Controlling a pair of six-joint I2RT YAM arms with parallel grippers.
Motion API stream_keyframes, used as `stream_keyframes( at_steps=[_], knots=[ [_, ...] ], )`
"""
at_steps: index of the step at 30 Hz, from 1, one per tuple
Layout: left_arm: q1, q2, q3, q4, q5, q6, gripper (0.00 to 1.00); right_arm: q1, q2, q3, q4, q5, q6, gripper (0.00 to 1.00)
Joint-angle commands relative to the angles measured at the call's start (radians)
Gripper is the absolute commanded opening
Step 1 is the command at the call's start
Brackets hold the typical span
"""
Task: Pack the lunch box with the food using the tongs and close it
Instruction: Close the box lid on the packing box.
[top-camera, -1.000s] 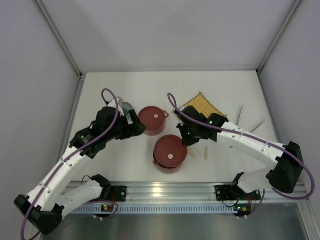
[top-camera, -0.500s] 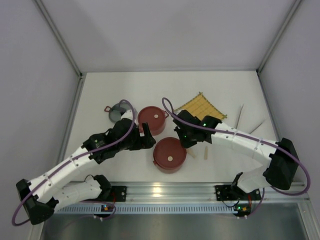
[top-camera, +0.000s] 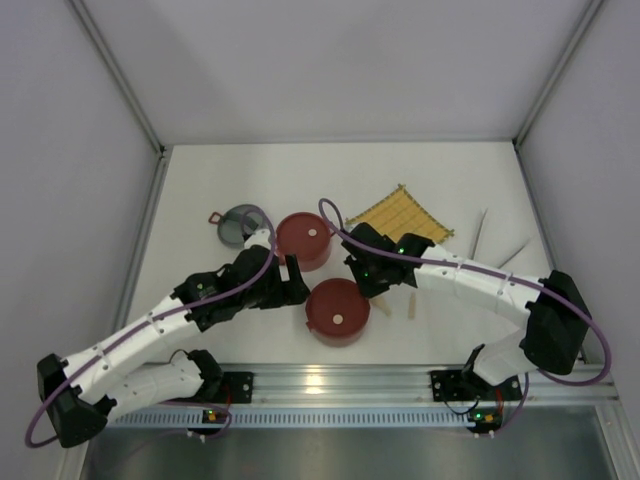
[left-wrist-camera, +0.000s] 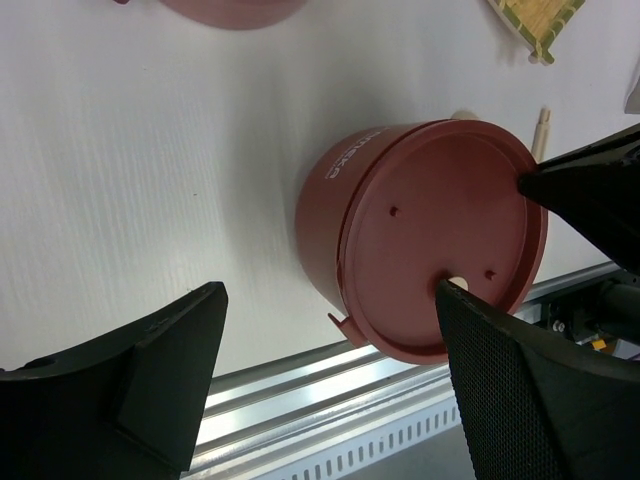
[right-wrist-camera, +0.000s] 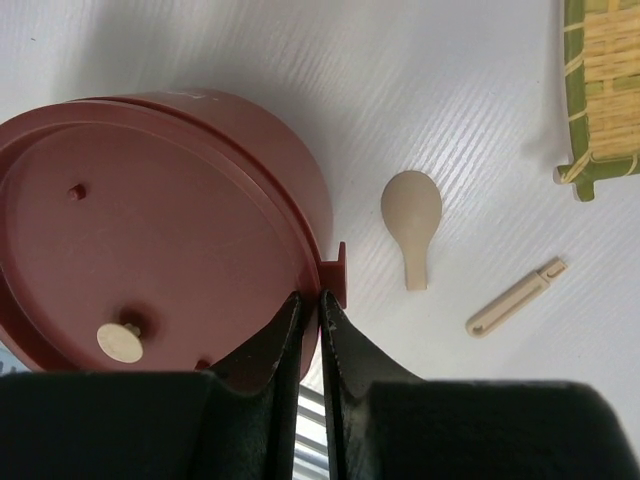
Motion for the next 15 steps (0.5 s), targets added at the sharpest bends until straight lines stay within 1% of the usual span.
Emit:
stream_keyframes(
  at_steps=[1,2,4,9,15],
  knots=[
    [-0.006,-0.003,-0.019,0.054,-0.025,-0.016,0.9,0.014,0.02,0.02,0.052,0.0,0.006,0.11],
    [-0.006,-0.002,-0.021,0.055,-0.025,-0.016,0.9,0.014,0.02,0.02,0.053,0.002,0.006,0.12],
    [-0.006,0.0,-0.028,0.058,-0.024,-0.014,0.9,0.014,0.026,0.02,0.058,0.006,0.006,0.17],
    [-0.011,0.041,-0.053,0.081,-0.004,-0.01,0.9,0.015,0.043,0.001,0.066,0.011,0.01,0.2],
    [-0.04,0.067,-0.097,0.118,-0.025,-0.025,0.89,0.017,0.035,-0.025,0.08,0.012,0.022,0.23]
  ],
)
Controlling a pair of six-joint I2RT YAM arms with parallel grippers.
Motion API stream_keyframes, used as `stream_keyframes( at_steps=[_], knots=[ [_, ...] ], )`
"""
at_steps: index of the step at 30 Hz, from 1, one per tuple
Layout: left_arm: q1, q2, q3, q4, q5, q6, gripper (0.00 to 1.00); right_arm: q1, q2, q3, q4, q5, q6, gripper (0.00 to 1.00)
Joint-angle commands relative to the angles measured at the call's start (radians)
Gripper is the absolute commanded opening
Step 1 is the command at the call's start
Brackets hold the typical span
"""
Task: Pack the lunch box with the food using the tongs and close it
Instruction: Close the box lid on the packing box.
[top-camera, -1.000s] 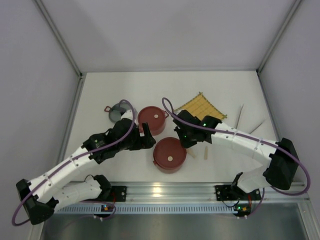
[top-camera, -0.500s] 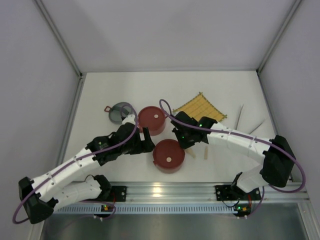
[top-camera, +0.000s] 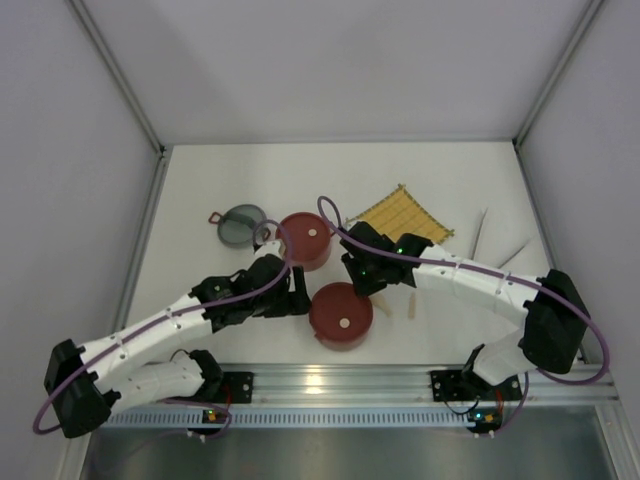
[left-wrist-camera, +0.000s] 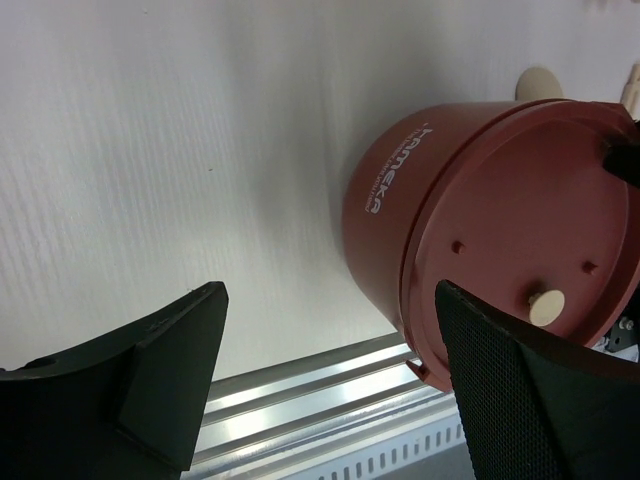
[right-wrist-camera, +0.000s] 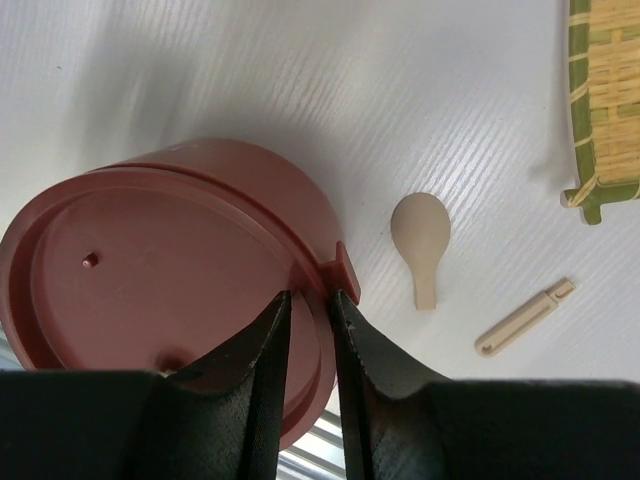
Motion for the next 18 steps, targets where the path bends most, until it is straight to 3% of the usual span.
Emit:
stream_keyframes(
  at_steps=[1,18],
  knots=[
    [-0.015,0.008,-0.013,0.073,-0.022,-0.02,0.89,0.016,0.026,-0.028,0.034,0.01,0.019,0.24],
    [-0.037,0.128,0.008,0.068,-0.026,0.023,0.89,0.021,0.029,-0.031,0.008,0.079,0.019,0.31]
  ],
)
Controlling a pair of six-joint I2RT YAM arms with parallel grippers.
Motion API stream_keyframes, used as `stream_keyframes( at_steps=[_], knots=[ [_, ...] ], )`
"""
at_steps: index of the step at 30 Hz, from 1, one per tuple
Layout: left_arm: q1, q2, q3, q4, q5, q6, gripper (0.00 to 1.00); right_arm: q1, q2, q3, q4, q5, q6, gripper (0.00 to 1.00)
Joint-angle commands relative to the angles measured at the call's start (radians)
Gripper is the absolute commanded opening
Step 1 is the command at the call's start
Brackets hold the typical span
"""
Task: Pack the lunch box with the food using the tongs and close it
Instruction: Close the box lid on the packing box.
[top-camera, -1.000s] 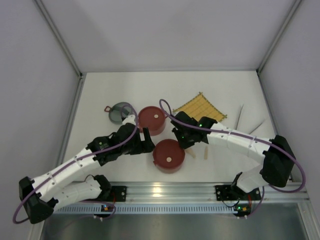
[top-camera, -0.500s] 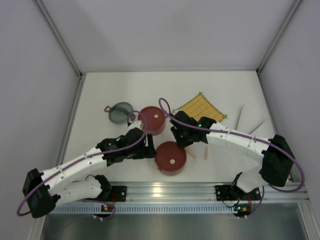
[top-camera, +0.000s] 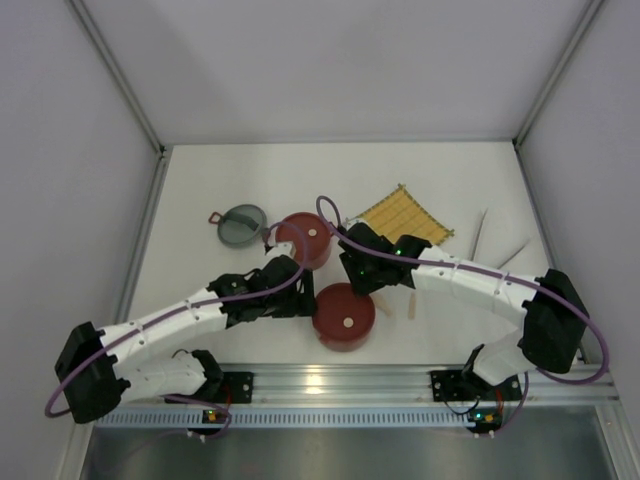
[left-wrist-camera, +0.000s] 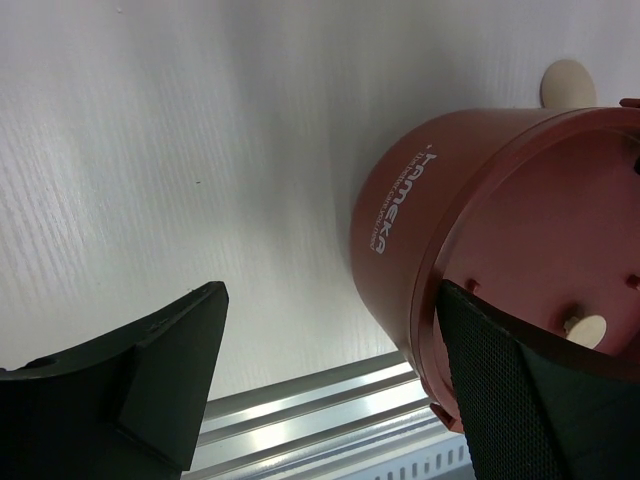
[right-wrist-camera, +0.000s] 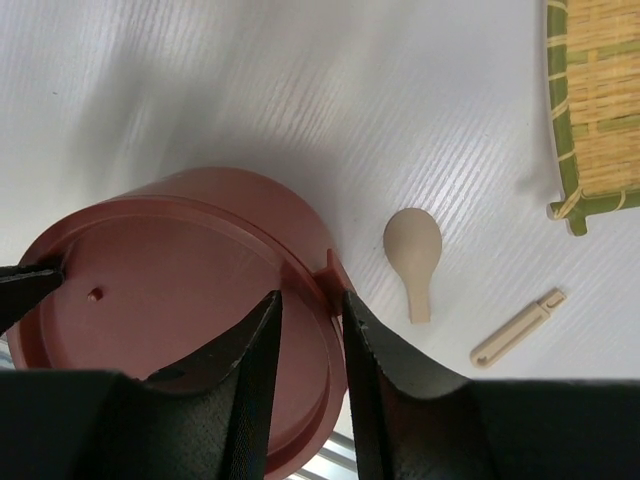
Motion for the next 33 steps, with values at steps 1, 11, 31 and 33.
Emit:
stream_keyframes(
  at_steps=[1,11,31,33],
  knots=[
    [-0.006,0.023,0.019,0.006,-0.012,0.02,0.89,0.013,0.023,-0.023,-0.024,0.029,0.013,0.31],
    [-0.006,0.043,0.034,-0.046,-0.042,0.025,0.89,0.012,-0.057,0.02,-0.097,0.094,0.02,0.37],
    [-0.006,0.061,0.037,-0.039,-0.042,0.023,0.89,0.014,-0.175,-0.138,-0.091,-0.052,0.028,0.37],
    [-0.006,0.061,0.036,-0.036,-0.041,0.023,0.89,0.016,-0.173,-0.151,-0.086,-0.067,0.031,0.36]
  ],
)
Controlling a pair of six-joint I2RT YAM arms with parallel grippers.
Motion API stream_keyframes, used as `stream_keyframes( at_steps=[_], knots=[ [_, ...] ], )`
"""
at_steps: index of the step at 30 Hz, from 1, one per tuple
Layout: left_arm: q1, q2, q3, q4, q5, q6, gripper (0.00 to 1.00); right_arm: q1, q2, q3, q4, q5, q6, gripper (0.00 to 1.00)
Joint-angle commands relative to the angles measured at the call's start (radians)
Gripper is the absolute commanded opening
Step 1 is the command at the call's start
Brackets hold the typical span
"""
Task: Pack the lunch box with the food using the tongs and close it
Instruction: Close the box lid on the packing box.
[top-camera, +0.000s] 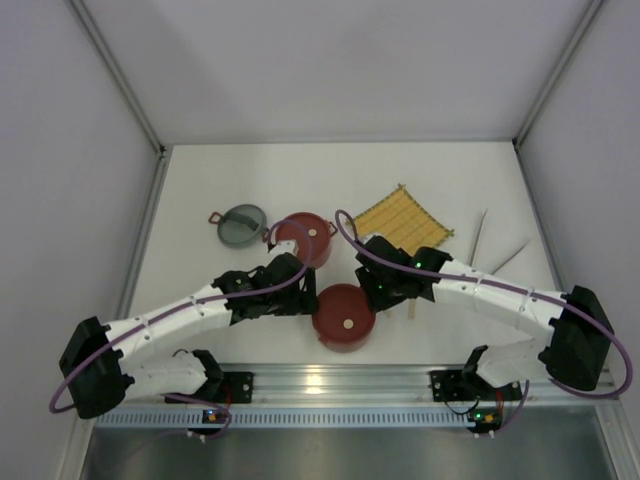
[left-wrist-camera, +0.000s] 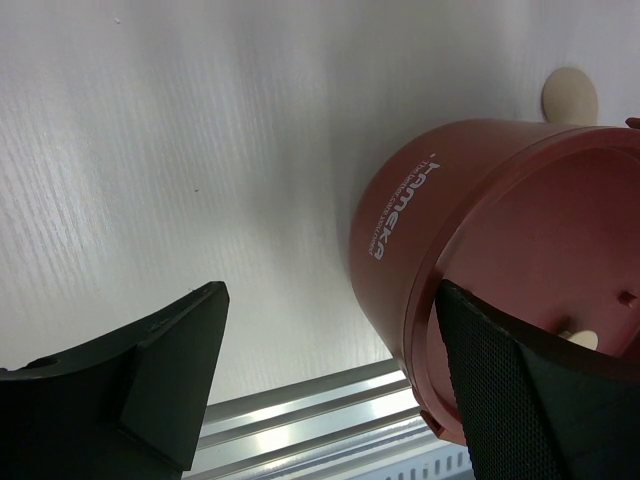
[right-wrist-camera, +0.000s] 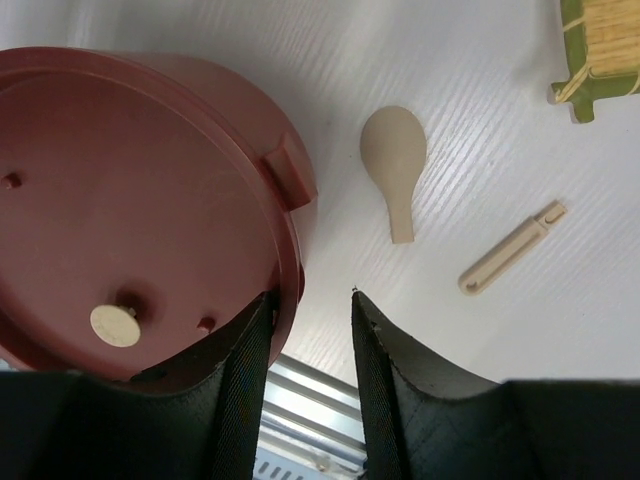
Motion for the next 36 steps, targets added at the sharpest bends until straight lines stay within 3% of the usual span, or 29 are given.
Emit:
stream_keyframes(
  at_steps=[1,10,22,36],
  knots=[
    [-0.006,0.02,0.009,-0.033,-0.035,0.019,0.89,0.013,-0.027,-0.03,-0.001,-0.031,0.006,0.36],
    [-0.006,0.04,0.004,-0.027,-0.027,0.016,0.89,0.031,-0.047,-0.036,-0.024,-0.078,0.002,0.36],
    [-0.006,0.06,-0.01,-0.022,-0.018,0.012,0.89,0.062,0.031,-0.113,0.066,-0.113,0.012,0.35],
    [-0.006,0.035,-0.129,-0.047,0.011,-0.005,0.86,0.067,0.1,-0.165,0.14,-0.097,0.037,0.35]
  ],
)
